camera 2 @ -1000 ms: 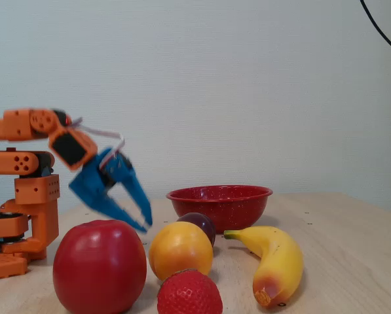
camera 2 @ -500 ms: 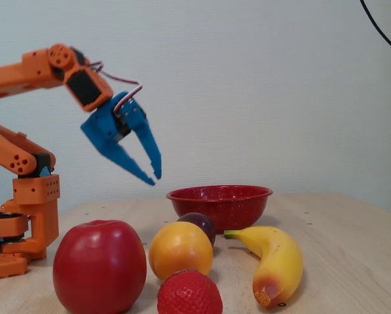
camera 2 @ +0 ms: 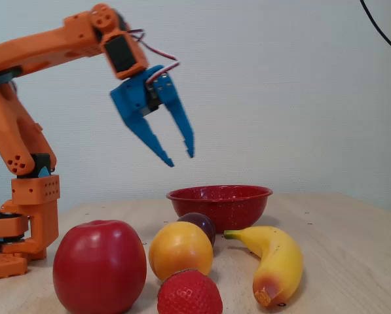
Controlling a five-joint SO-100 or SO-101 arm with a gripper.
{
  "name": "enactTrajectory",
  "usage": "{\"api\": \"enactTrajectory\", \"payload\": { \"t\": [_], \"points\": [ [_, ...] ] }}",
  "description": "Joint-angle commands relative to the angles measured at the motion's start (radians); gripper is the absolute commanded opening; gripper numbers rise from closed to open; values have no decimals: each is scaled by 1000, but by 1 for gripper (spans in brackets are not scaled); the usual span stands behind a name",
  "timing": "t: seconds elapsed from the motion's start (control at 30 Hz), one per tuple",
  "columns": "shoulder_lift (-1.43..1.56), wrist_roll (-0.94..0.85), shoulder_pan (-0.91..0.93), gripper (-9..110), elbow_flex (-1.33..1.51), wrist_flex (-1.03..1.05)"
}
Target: Put the banana in the red bowl.
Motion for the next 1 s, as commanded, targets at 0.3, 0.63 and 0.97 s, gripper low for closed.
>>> {"api": "enactTrajectory", "payload": {
  "t": [0.3,0.63,0.97],
  "points": [
    [-321,81,-91,32,-419,152],
    [-538,94,-117,56,-522,121],
    [-727,67,-104,61,-577,-35]
  ]
}}
